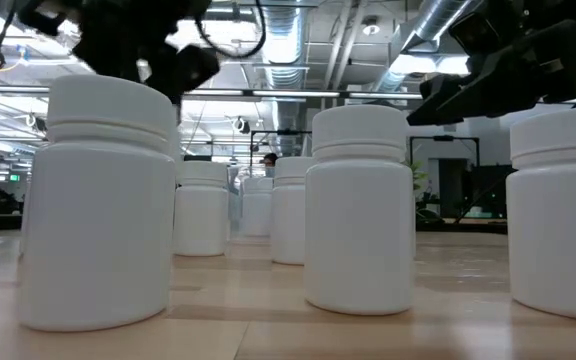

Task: Pick and place pill bottles into a basket
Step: Put the pill bottles into the container

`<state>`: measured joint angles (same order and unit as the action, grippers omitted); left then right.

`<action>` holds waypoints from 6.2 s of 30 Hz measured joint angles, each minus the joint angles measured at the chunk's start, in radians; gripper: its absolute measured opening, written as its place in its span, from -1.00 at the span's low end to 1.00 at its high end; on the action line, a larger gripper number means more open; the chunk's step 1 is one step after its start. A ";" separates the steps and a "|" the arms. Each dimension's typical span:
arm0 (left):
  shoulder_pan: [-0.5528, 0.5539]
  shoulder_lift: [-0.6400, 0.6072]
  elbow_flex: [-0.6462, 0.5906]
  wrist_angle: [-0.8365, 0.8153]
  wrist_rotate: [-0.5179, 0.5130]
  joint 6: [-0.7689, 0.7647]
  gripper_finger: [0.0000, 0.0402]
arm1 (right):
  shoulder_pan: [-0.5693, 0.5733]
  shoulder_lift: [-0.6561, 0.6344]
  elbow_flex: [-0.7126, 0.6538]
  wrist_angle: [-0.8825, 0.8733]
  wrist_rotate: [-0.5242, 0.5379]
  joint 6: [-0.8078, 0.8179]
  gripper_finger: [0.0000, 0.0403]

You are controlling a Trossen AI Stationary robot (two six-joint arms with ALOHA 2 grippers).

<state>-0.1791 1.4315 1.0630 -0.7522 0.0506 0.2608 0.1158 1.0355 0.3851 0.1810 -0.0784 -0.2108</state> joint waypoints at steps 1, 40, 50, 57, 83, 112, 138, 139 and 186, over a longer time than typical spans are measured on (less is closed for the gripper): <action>0.005 0.000 0.021 -0.011 -0.007 0.009 -0.19 | 0.000 0.000 0.000 0.002 0.000 -0.005 0.14; 0.485 0.327 0.441 -0.158 0.102 0.338 -0.21 | -0.035 0.000 0.000 0.010 0.000 -0.028 0.14; 0.486 0.355 0.439 -0.152 0.141 0.367 -0.20 | -0.031 0.000 0.000 0.003 -0.001 -0.025 0.14; 0.485 0.355 0.439 -0.147 0.174 0.364 -0.20 | -0.031 0.000 0.000 0.002 -0.001 -0.025 0.14; 0.502 0.496 0.437 -0.152 0.177 0.378 -0.20 | -0.031 0.000 0.001 -0.024 -0.001 0.002 0.14; 0.499 0.496 0.442 -0.190 0.088 0.368 -0.02 | -0.031 0.000 0.001 -0.024 -0.001 0.002 0.14; 0.407 0.372 0.845 -0.639 0.176 0.199 -0.02 | -0.031 0.000 0.000 -0.023 -0.002 0.036 0.14; 0.397 0.355 0.844 -0.651 0.178 0.180 -0.02 | -0.031 0.000 0.000 -0.023 -0.002 0.037 0.14; -0.126 -0.050 -0.113 -0.075 0.020 -0.098 -0.02 | -0.031 0.000 0.000 -0.021 0.000 0.133 0.14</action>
<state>-0.3051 1.3819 0.9497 -0.8274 0.0707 0.1623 0.0845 1.0355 0.3851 0.1596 -0.0780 -0.0776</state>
